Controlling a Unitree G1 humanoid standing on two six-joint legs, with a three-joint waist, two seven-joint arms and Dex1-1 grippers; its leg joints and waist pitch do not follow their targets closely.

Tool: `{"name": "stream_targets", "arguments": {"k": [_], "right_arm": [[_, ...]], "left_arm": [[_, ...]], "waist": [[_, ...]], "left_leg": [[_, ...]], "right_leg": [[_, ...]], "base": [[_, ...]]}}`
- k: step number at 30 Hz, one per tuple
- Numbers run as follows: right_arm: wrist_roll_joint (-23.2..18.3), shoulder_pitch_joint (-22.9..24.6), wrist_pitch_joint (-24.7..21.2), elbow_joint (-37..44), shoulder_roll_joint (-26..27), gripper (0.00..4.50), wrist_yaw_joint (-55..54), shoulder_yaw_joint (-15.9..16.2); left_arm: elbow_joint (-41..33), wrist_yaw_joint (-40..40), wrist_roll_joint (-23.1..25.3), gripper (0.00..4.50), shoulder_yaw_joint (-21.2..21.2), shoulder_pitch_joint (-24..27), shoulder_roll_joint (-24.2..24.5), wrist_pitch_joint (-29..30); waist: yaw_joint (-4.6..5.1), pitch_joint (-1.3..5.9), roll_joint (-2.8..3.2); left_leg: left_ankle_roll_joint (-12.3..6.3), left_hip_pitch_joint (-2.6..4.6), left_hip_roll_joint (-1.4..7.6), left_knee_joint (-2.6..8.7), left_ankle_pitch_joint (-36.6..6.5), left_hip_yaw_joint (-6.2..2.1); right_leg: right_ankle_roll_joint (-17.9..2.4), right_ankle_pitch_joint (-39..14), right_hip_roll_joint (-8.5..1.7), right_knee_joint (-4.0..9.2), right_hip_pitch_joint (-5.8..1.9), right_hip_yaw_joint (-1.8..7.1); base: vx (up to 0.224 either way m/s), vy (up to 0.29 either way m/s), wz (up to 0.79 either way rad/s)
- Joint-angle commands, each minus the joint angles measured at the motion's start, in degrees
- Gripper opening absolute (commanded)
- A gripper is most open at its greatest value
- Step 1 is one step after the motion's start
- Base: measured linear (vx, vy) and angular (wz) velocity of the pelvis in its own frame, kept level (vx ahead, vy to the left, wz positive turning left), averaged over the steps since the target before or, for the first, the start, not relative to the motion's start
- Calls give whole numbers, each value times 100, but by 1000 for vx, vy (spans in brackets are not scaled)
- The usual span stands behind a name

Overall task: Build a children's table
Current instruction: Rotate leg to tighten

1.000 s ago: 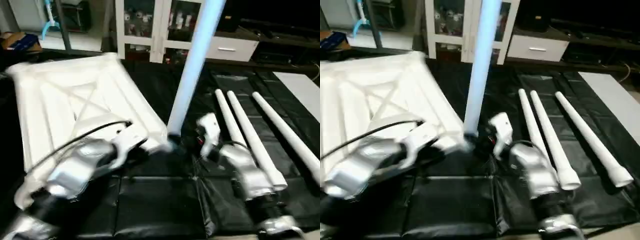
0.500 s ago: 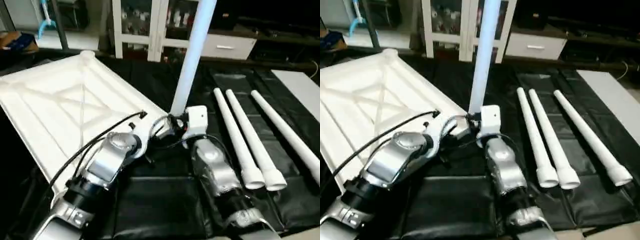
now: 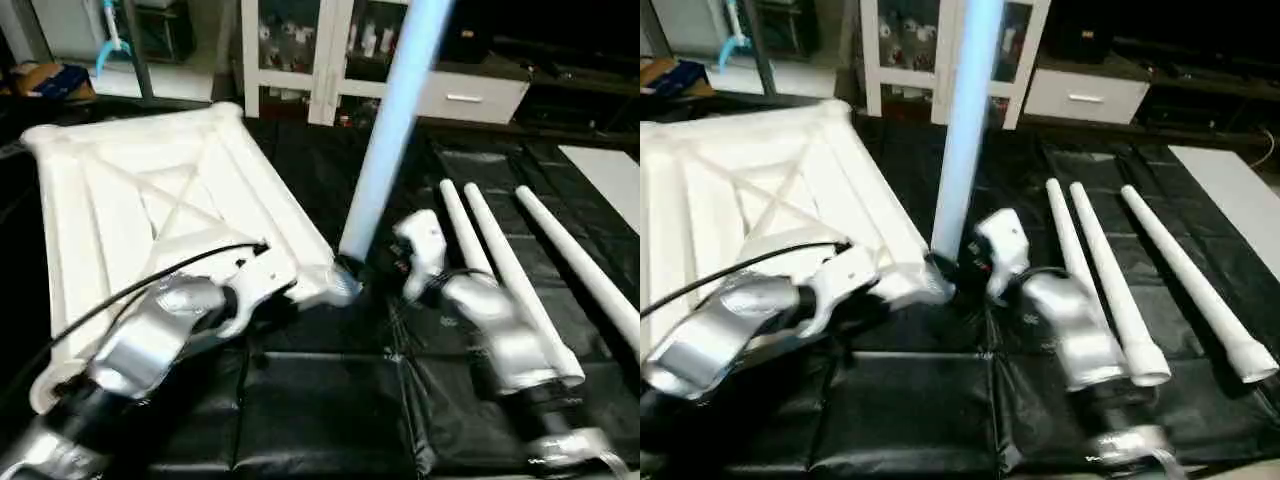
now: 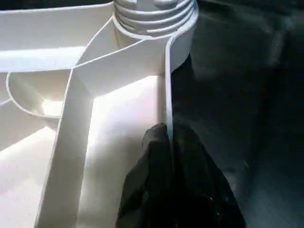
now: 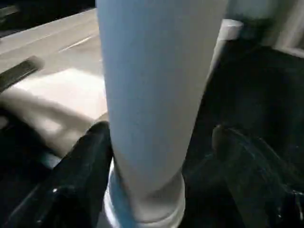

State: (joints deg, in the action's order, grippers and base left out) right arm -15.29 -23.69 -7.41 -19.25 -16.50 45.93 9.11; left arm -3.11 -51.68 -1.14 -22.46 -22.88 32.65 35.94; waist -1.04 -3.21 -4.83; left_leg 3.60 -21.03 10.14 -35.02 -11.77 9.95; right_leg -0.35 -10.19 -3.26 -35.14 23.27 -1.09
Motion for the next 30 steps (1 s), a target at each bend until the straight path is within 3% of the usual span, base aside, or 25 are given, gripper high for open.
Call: {"name": "stream_targets", "arguments": {"k": [1, 3, 4, 5, 10, 16, 24, 28, 30], "right_arm": [[-60, 46, -141, -3, -197, 346, 277, -56], [-125, 16, -183, -99, -313, 346, 546, -30], [-159, 8, -229, -123, -346, 346, 662, -25], [-165, -5, -236, -169, -355, 346, 775, -31], [-221, -81, -244, -359, -240, 286, 954, 5], [-263, -194, -175, -568, -105, 243, 964, -75], [-157, -230, -43, -767, -37, 196, 933, -160], [414, -219, 100, -1055, 122, 193, -439, -223], [613, -247, 38, -1191, 298, 192, -1276, -344]], "left_arm": [[-29, -187, 4, 0, -165, 81, 69, 44], [-47, -227, -10, 0, -141, 88, 99, 10], [-69, -250, -21, 0, -131, 98, 114, -2], [-99, -286, -41, 0, -121, 111, 124, -11], [-235, -355, -139, 0, -148, 153, 120, 16], [-254, -419, -168, 0, -158, 164, 151, -22], [-283, -468, -183, 0, -184, 165, 178, -12], [-265, -191, -95, 0, -178, 115, 20, 288], [-192, 101, -19, 0, -130, 37, -163, 529]], "waist": [[5, 337, 175], [-11, 348, 166], [-4, 346, 93], [-24, 348, 127], [-26, 362, 110], [-67, 361, 144], [-61, 367, 131], [-42, 352, 126], [3, 341, 125]], "left_leg": [[4, 86, 284, 487, -1249, -75], [1, 88, 281, 477, -1149, -74], [-22, 80, 283, 473, -1126, -64], [-38, 79, 286, 470, -1082, -72], [-62, 85, 287, 458, -952, -66], [-44, 94, 287, 464, -905, -63], [-10, 93, 282, 458, -919, -60], [66, 81, 280, 473, -953, -60], [222, 82, 263, 486, -1160, -72]], "right_leg": [[-1280, -909, -371, 356, -228, 198], [-1322, -858, -370, 348, -239, 195], [-1318, -875, -368, 359, -242, 194], [-1334, -888, -386, 344, -247, 199], [-1376, -779, -381, 333, -239, 189], [-1397, -706, -374, 318, -239, 185], [-1374, -764, -379, 323, -243, 188], [-1347, -870, -375, 326, -230, 188], [-1243, -1267, -377, 362, -217, 191]], "base": [[0, 0, 0], [0, 0, 0], [0, 0, 0], [0, 0, 0], [0, 0, 0], [0, 0, 0], [0, 0, 0], [0, 0, 0], [0, 0, 0]]}}
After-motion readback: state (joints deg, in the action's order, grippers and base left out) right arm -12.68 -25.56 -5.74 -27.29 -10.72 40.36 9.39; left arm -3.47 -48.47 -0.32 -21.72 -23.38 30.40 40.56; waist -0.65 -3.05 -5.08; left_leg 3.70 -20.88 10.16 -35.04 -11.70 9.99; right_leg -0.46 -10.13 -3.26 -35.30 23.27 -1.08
